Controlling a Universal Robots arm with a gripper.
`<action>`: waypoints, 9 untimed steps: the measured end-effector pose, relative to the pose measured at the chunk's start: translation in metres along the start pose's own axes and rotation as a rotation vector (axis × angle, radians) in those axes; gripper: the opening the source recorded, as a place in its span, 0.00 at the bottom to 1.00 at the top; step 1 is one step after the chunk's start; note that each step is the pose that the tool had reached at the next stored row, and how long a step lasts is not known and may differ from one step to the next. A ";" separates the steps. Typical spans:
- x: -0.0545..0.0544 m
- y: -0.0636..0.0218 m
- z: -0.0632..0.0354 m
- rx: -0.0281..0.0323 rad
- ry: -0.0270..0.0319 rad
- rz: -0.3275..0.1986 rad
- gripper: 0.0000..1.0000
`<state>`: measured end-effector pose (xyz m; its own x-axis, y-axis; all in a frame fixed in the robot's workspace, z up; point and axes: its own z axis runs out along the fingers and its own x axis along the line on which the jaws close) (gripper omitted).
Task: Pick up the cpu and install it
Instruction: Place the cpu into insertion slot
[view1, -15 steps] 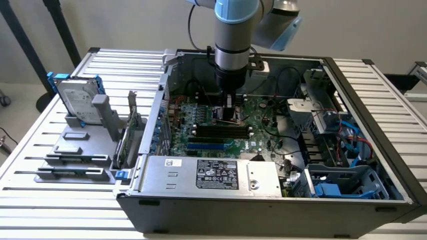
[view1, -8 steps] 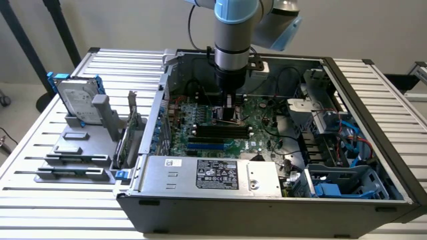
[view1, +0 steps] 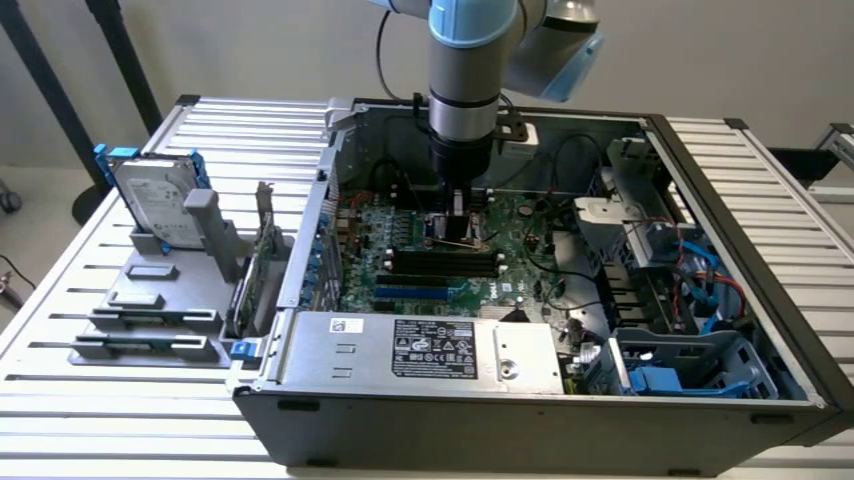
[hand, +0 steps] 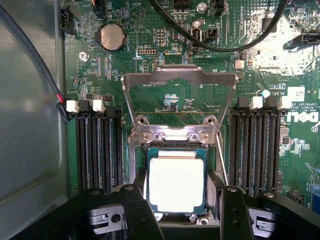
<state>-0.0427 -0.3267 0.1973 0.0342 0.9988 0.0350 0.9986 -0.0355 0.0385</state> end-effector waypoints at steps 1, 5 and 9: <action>0.000 0.0000 0.0000 -0.0001 0.0000 0.000 0.55; 0.000 -0.0002 0.0002 -0.0020 -0.0001 0.000 0.55; 0.000 -0.0004 0.0004 -0.0051 -0.0001 0.000 0.55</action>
<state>-0.0431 -0.3267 0.1968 0.0341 0.9988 0.0349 0.9984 -0.0356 0.0436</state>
